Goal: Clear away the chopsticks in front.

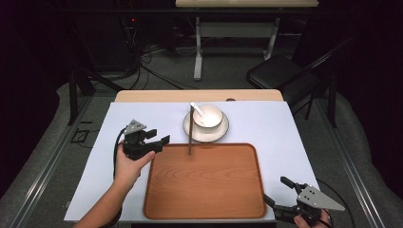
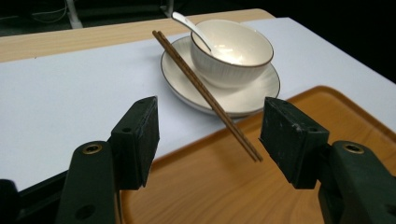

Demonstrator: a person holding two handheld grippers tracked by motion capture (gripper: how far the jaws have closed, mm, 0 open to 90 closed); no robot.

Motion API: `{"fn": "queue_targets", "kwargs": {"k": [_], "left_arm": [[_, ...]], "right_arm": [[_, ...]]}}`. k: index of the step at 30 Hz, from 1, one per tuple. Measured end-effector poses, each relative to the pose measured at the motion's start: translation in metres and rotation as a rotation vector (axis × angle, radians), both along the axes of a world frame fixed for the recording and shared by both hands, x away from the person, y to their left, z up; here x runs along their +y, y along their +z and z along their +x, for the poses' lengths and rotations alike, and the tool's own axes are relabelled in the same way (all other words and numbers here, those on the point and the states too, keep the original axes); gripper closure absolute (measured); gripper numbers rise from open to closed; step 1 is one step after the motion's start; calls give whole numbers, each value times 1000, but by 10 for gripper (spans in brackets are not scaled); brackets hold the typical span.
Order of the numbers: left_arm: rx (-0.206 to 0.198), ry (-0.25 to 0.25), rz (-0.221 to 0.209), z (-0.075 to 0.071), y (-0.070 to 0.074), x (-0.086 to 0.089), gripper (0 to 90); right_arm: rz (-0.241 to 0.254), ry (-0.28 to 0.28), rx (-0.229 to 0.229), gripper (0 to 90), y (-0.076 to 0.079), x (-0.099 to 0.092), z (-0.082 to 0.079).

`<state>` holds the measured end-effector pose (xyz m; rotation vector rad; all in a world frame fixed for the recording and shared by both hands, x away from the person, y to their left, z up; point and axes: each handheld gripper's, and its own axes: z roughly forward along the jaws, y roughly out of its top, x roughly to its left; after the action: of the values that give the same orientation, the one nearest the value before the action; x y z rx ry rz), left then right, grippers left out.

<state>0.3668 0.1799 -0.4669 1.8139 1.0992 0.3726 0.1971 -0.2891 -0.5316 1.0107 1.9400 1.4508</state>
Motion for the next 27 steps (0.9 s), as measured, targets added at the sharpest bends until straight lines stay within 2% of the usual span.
{"fn": "queue_targets", "kwargs": {"k": [2,6,10,12,16,19,27], "left_arm": [[8,-3,0,8,2,-4,378],[0,-2,18,20,6,-11,385],[-13,12,18,31,9,-16,389],[-1,11,5,37,12,-19,389],[0,23,4,46,17,-24,387],[26,38,1,54,19,-27,383],[88,70,24,72,19,-34,391]], "right_arm": [[2,0,2,147,0,0,0],[4,-1,4,147,0,0,0],[5,-1,4,147,0,0,0],[5,-1,4,147,0,-1,0],[4,0,2,147,0,-1,0],[4,0,3,147,0,-1,0],[6,1,5,147,0,-1,0]]}}
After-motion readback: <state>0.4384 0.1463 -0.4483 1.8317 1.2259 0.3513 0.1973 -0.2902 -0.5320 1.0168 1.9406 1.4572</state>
